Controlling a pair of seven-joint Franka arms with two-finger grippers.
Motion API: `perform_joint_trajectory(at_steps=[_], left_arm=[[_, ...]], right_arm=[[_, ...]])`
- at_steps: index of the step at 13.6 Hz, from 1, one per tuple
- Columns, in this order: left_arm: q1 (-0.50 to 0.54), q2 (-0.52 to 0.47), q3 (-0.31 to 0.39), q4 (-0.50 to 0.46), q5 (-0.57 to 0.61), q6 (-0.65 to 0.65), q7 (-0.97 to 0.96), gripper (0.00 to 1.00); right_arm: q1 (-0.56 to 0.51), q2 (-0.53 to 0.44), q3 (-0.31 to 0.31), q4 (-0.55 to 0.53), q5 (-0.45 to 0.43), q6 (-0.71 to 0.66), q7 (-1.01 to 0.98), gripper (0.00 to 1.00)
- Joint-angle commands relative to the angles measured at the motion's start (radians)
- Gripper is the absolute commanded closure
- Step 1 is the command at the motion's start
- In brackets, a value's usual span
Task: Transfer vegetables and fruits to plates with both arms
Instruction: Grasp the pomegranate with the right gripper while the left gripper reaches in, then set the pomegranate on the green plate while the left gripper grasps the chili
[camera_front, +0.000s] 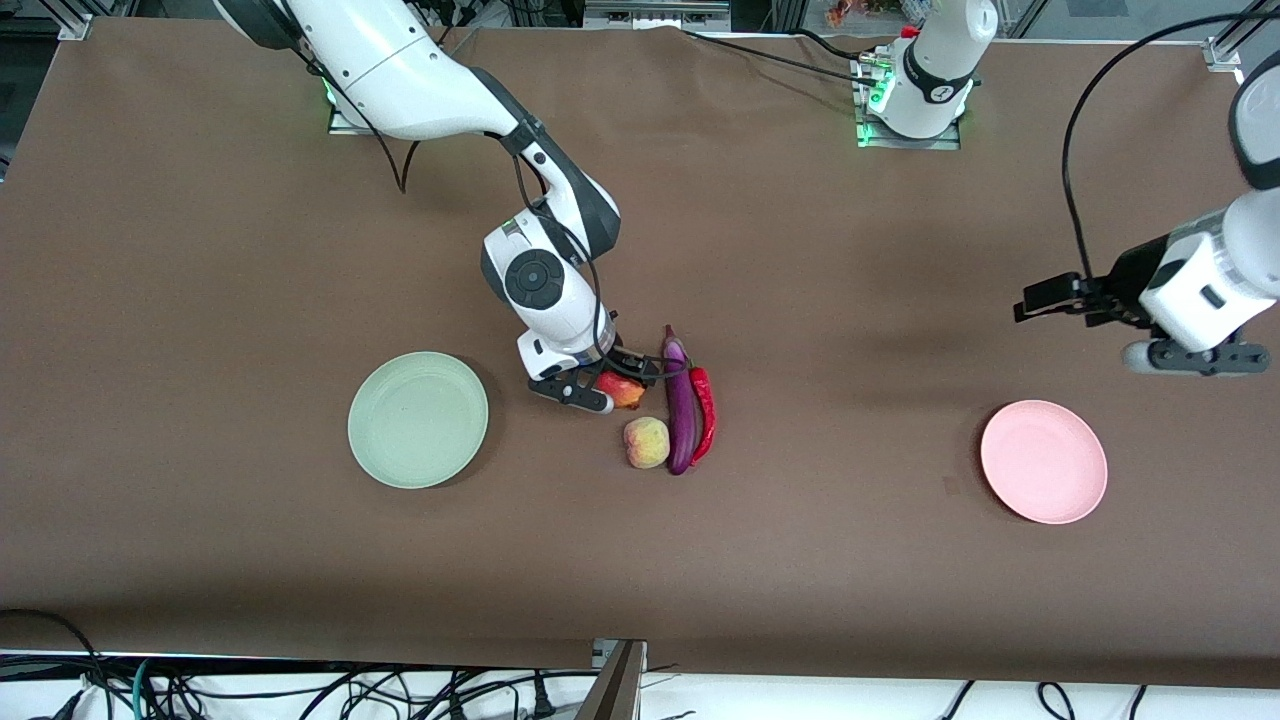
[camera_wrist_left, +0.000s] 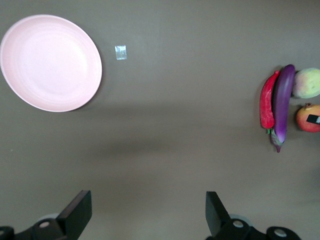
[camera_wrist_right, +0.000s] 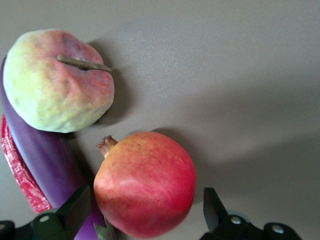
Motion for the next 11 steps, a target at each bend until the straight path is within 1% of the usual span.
perform_joint_trajectory(at_steps=[1,3,4,5,6,7,9,11], left_arm=[[-0.030,0.071,-0.003,0.034,-0.019,-0.006,0.021,0.00],[-0.104,0.120,-0.004,0.043,-0.067,0.011,-0.046,0.00],[-0.133,0.146,-0.004,0.045,-0.072,0.046,-0.115,0.00],[-0.142,0.175,-0.006,0.045,-0.076,0.098,-0.160,0.00],[-0.182,0.206,-0.006,0.045,-0.075,0.164,-0.196,0.00],[-0.243,0.240,-0.004,0.045,-0.073,0.242,-0.259,0.00],[-0.322,0.324,-0.004,0.045,-0.072,0.373,-0.397,0.00],[-0.400,0.411,-0.004,0.045,-0.069,0.501,-0.459,0.00]], right_arm=[[0.010,0.015,-0.007,0.016,0.003,0.014,0.011,0.05],[0.008,0.017,-0.009,0.016,0.002,0.014,0.003,0.52],[0.010,0.014,-0.010,0.016,-0.011,0.012,-0.006,0.63],[0.007,0.006,-0.010,0.017,-0.023,0.006,-0.007,0.66],[0.004,-0.003,-0.012,0.017,-0.025,-0.002,-0.012,0.66],[-0.001,-0.026,-0.013,0.019,-0.025,-0.034,-0.015,0.66],[-0.035,-0.087,-0.015,0.033,-0.023,-0.167,-0.023,0.66],[-0.088,-0.119,-0.015,0.075,-0.017,-0.308,-0.111,0.66]])
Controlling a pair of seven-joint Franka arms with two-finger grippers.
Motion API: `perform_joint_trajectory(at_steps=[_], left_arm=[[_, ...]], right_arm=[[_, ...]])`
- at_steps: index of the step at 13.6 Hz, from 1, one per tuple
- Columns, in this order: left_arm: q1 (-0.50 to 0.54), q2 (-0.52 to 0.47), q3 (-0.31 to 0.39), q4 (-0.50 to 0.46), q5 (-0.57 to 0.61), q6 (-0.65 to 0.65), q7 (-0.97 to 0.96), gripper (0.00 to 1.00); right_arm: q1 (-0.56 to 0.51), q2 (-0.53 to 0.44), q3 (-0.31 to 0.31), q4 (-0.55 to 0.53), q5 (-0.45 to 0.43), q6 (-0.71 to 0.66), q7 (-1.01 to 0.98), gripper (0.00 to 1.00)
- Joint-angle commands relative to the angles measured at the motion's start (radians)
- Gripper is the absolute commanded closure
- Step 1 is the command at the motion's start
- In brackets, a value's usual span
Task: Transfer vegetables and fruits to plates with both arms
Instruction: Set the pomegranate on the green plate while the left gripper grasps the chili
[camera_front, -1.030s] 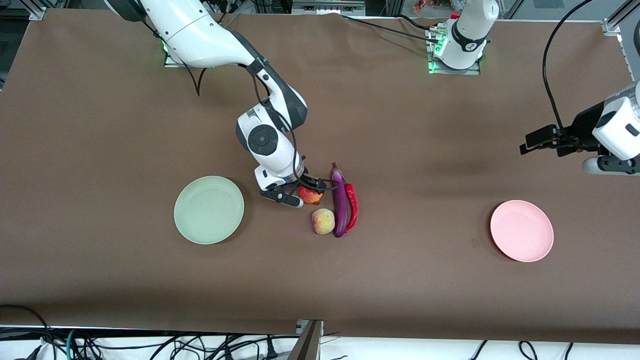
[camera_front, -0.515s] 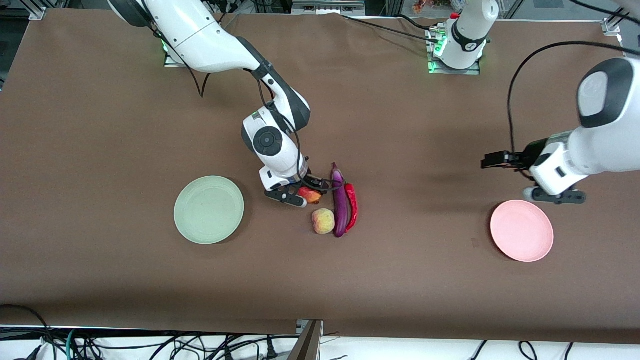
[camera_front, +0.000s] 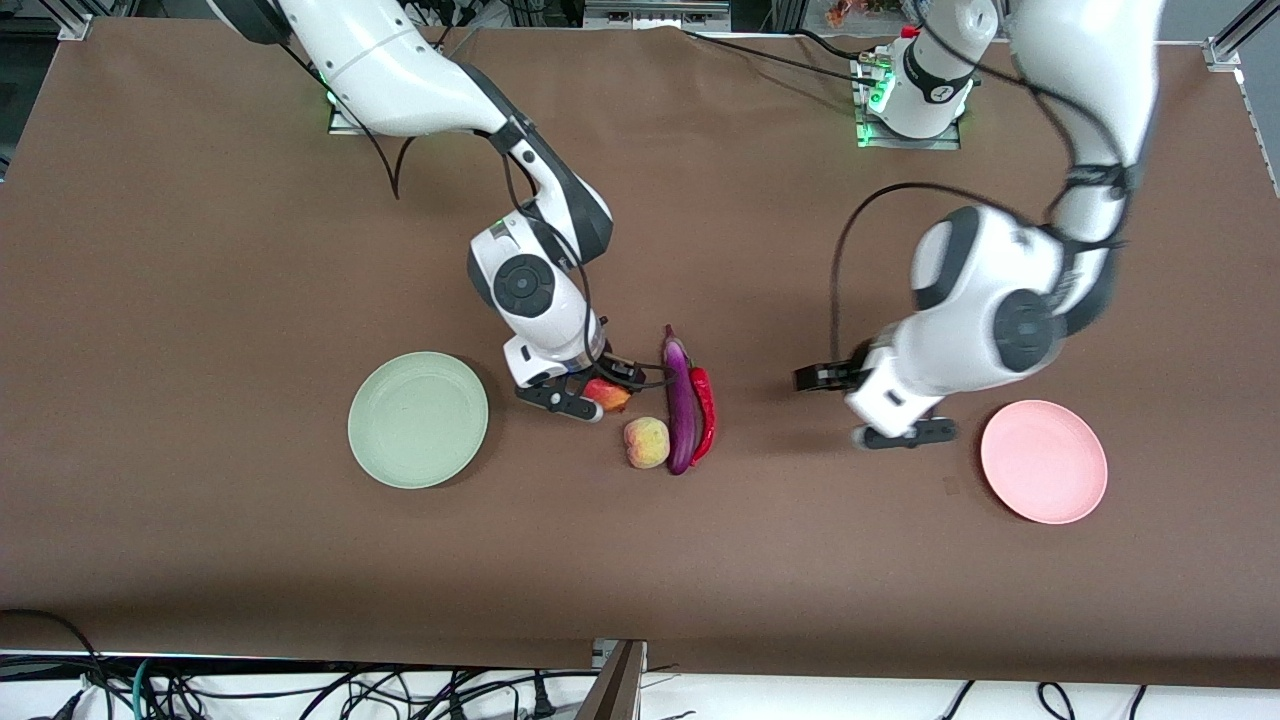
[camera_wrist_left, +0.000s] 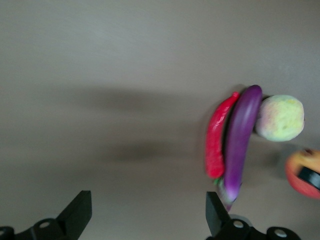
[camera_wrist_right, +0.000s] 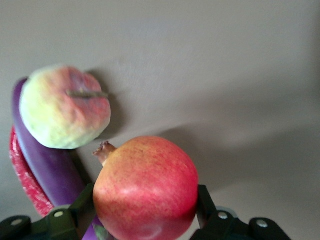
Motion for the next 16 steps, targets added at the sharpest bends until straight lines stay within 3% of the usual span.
perform_joint_trajectory(at_steps=[1,4,7,12,15,16], left_arm=[[-0.074,0.121,0.014,0.042,-0.012,0.133,-0.055,0.00],[-0.111,0.200,0.016,0.057,-0.009,0.241,-0.057,0.00],[-0.122,0.305,0.019,0.137,-0.011,0.283,-0.084,0.00],[-0.169,0.346,0.022,0.160,-0.005,0.304,-0.132,0.00],[-0.185,0.346,0.028,0.159,-0.003,0.312,-0.132,0.00],[-0.183,0.346,0.028,0.159,-0.003,0.312,-0.123,0.10]], right_arm=[[-0.093,-0.068,0.010,0.035,0.001,-0.186,-0.128,0.66],[-0.193,-0.074,0.009,0.038,-0.010,-0.277,-0.300,0.66],[-0.285,-0.065,0.003,0.030,-0.013,-0.286,-0.463,0.65],[-0.404,-0.025,0.000,0.010,-0.016,-0.285,-0.630,0.64],[-0.411,-0.006,-0.026,0.009,-0.071,-0.280,-0.633,0.64],[-0.412,-0.003,-0.026,0.009,-0.074,-0.279,-0.635,0.64]])
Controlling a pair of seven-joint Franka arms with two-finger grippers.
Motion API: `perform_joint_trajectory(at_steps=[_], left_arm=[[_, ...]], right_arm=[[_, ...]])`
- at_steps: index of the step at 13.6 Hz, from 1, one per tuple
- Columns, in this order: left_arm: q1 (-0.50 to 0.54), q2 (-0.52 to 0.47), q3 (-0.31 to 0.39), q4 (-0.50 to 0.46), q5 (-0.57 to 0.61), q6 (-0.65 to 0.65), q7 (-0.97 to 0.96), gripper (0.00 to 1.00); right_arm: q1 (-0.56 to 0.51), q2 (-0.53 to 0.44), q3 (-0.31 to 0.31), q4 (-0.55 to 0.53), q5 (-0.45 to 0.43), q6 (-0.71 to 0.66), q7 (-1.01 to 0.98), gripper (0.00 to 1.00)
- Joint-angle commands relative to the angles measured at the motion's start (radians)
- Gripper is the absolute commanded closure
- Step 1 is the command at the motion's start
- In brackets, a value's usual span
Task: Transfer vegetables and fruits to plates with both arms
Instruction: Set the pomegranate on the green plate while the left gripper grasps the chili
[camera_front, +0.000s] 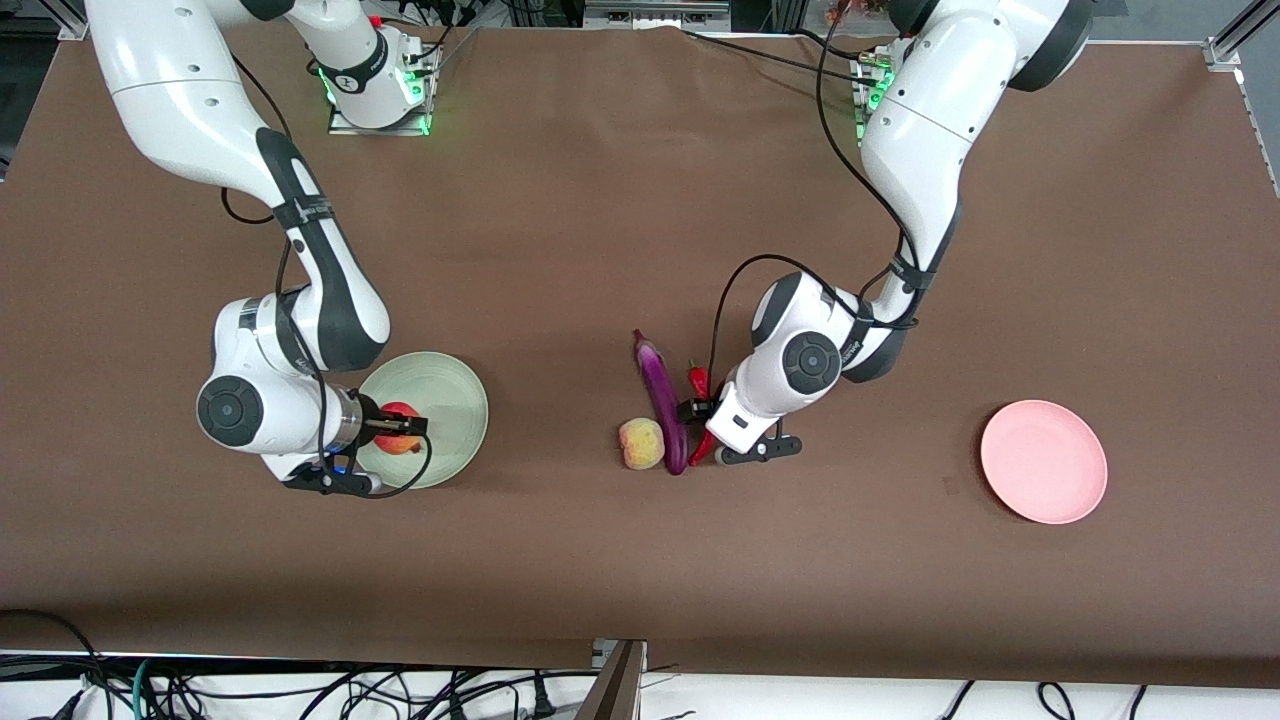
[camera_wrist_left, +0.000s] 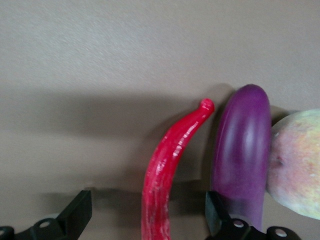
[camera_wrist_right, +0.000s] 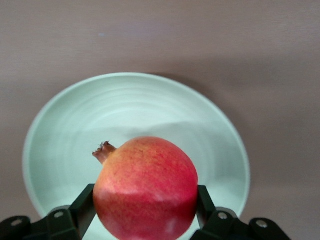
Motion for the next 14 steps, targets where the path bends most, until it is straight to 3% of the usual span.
perform_joint_trajectory(at_steps=[1,3,4,5,6,8,9,10,14], left_arm=[[-0.010,0.020,0.018,0.038,-0.003,-0.004,-0.002,0.12],[-0.009,0.020,0.018,0.037,-0.003,-0.004,0.003,0.22],[-0.007,0.020,0.018,0.035,-0.002,-0.004,0.005,0.43],[-0.007,0.020,0.018,0.035,-0.002,-0.004,0.005,0.74],[-0.006,0.020,0.018,0.035,-0.002,-0.005,0.006,0.98],[-0.002,0.017,0.020,0.037,0.015,-0.005,0.050,1.00],[0.002,0.009,0.031,0.038,0.042,-0.007,0.073,1.00],[0.005,0.005,0.035,0.040,0.064,-0.008,0.090,1.00],[0.071,-0.037,0.048,0.037,0.144,-0.037,0.207,1.00]], right_arm=[[0.000,-0.004,0.001,-0.006,-0.024,-0.003,-0.012,0.64],[0.000,0.004,-0.010,-0.009,-0.027,-0.001,-0.018,0.64],[0.000,0.005,-0.012,-0.010,-0.027,0.000,-0.018,0.64],[-0.001,0.007,-0.012,-0.013,-0.027,0.003,-0.018,0.63],[-0.004,0.013,-0.012,-0.013,-0.027,0.009,-0.018,0.62],[-0.007,0.027,-0.012,-0.013,-0.027,0.025,-0.018,0.53],[-0.007,0.027,-0.012,-0.013,-0.025,0.025,-0.017,0.14],[-0.007,0.025,-0.012,-0.009,-0.022,0.023,-0.018,0.00],[0.000,-0.005,0.002,0.048,-0.011,0.011,-0.021,0.00]])
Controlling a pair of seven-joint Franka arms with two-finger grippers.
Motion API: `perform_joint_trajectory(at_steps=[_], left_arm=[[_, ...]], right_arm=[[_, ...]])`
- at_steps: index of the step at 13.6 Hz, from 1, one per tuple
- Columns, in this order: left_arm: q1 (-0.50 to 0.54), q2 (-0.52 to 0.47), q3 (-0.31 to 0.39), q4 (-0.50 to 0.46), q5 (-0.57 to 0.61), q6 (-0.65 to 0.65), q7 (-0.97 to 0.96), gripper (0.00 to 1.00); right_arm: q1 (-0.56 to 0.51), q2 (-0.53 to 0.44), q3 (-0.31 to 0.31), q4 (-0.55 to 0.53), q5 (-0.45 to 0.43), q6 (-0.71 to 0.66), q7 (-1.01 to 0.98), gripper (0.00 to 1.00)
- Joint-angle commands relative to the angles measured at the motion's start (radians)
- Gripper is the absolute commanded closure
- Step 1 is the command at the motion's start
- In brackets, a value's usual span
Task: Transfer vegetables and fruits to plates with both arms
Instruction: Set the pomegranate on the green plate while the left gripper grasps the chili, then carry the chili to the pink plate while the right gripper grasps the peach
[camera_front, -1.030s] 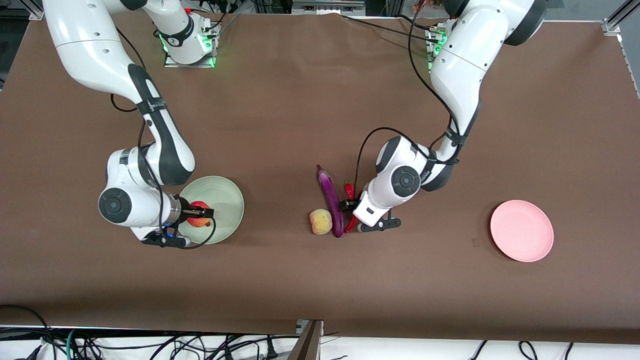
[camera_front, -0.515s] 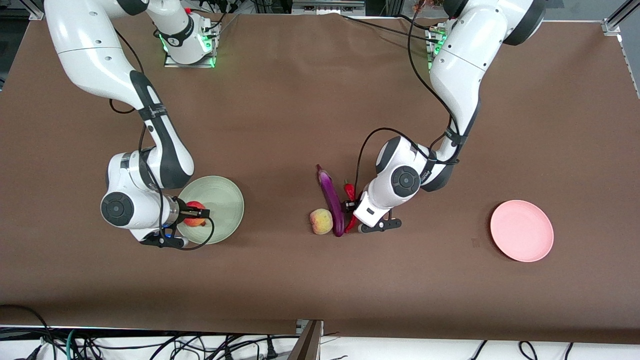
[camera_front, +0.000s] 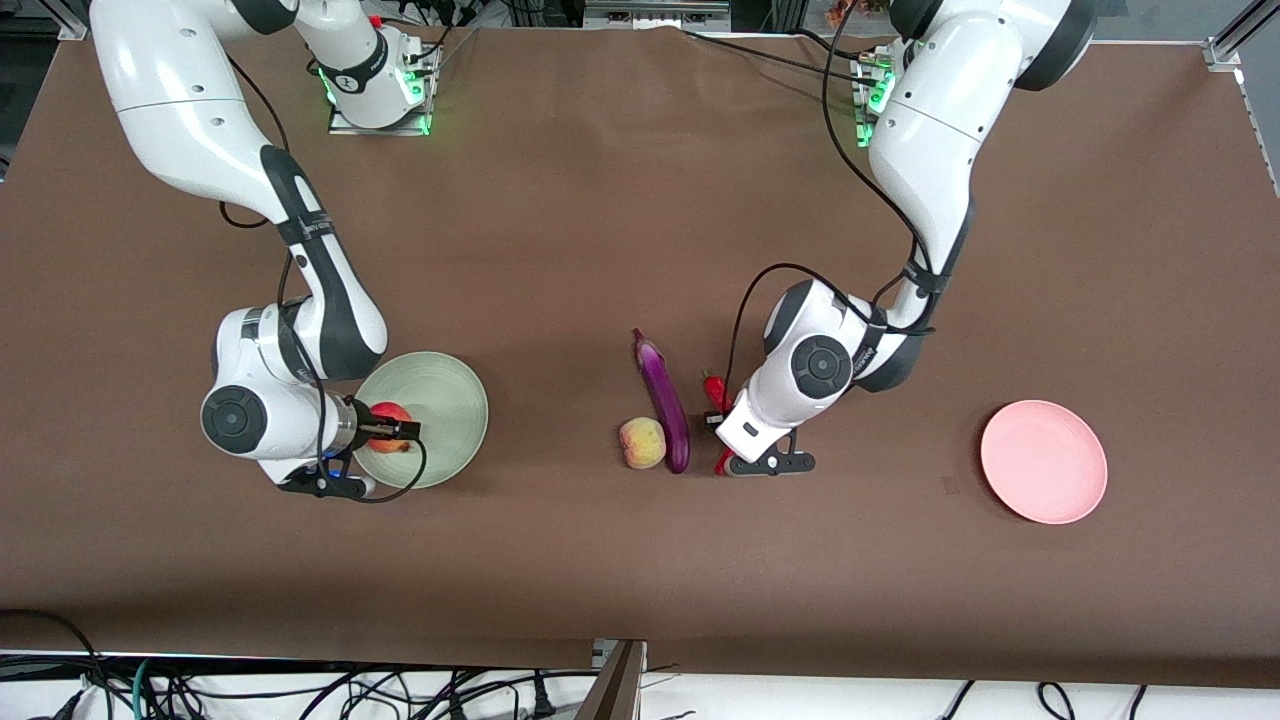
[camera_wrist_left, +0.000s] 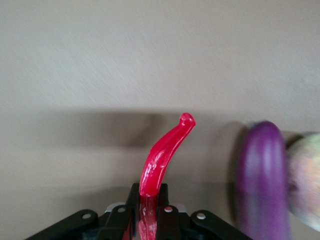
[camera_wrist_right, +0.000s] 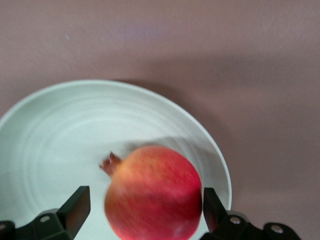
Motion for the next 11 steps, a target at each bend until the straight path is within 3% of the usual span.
perform_joint_trajectory(at_steps=[1,5,11], left_arm=[[0.082,-0.041,0.000,0.007,0.038,-0.074,0.134,1.00],[0.301,-0.096,-0.002,0.009,0.040,-0.176,0.578,1.00],[0.575,-0.094,-0.002,0.012,0.037,-0.204,1.225,1.00]], right_arm=[[0.027,-0.033,0.026,0.038,0.004,-0.011,-0.007,0.00],[0.140,-0.027,0.032,0.070,0.007,0.035,0.195,0.00],[0.347,0.045,0.034,0.064,0.017,0.404,0.548,0.00]])
